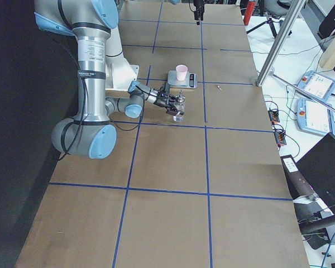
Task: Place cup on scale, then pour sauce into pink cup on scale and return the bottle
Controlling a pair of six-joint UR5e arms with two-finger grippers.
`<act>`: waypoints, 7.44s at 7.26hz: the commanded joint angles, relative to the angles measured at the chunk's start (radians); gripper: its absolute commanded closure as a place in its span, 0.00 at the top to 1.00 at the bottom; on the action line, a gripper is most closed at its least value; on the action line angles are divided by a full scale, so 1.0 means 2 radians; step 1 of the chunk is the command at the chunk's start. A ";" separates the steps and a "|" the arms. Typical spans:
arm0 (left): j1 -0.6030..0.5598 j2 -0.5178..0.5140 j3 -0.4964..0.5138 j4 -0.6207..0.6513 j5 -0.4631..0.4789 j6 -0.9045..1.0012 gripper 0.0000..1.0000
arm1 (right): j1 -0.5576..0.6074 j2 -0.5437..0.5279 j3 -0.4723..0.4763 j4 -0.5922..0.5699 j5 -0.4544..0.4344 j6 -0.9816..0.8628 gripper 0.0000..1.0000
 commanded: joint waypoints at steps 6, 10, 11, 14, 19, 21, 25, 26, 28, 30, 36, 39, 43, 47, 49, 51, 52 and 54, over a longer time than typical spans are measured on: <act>0.001 -0.005 -0.009 0.000 0.000 -0.021 0.80 | 0.019 0.009 -0.017 0.000 0.039 0.003 0.00; 0.001 -0.005 -0.009 0.000 0.000 -0.021 0.80 | 0.018 0.009 -0.017 0.005 0.040 0.004 0.00; 0.001 -0.006 -0.009 0.000 0.000 -0.021 0.80 | 0.018 0.010 -0.038 0.038 0.036 0.025 0.99; 0.001 -0.006 -0.011 0.000 0.000 -0.021 0.80 | 0.018 0.009 -0.094 0.143 0.029 0.004 1.00; 0.000 -0.006 -0.018 0.002 0.000 -0.021 0.80 | 0.002 0.001 -0.061 0.141 -0.003 0.002 1.00; -0.004 -0.006 -0.019 0.002 0.000 -0.021 0.80 | -0.024 -0.017 -0.046 0.140 -0.020 0.002 1.00; -0.012 -0.003 -0.022 0.002 0.000 -0.021 0.80 | -0.083 -0.114 0.031 0.140 -0.020 0.003 1.00; -0.012 -0.002 -0.020 0.002 0.000 -0.021 0.80 | -0.087 -0.143 0.035 0.145 0.002 0.003 1.00; -0.012 0.002 -0.013 0.001 0.000 -0.012 0.80 | -0.082 -0.198 0.061 0.147 0.052 0.003 1.00; -0.013 0.002 0.005 0.002 -0.001 0.032 0.80 | -0.028 -0.215 0.062 0.171 0.136 -0.028 1.00; -0.126 0.022 0.086 0.002 -0.087 0.173 0.80 | 0.351 -0.153 0.020 0.138 0.571 -0.308 1.00; -0.182 0.047 0.129 0.002 -0.087 0.234 0.83 | 0.523 -0.048 -0.001 -0.102 0.743 -0.502 1.00; -0.242 0.159 0.143 -0.004 -0.086 0.295 1.00 | 0.620 -0.022 -0.059 -0.262 0.852 -0.660 1.00; -0.240 0.148 0.155 -0.009 -0.068 0.298 1.00 | 0.602 -0.031 -0.045 -0.244 0.846 -0.651 1.00; -0.240 0.150 0.156 -0.013 -0.073 0.296 1.00 | 0.598 0.010 -0.050 -0.296 0.852 -0.642 1.00; -0.241 0.159 0.165 -0.015 -0.074 0.295 1.00 | 0.594 0.093 -0.042 -0.442 0.848 -0.643 1.00; -0.242 0.163 0.171 -0.015 -0.074 0.291 1.00 | 0.592 0.093 -0.043 -0.442 0.852 -0.643 1.00; -0.278 0.155 0.173 -0.009 -0.091 0.288 1.00 | 0.581 0.074 -0.047 -0.442 0.848 -0.645 1.00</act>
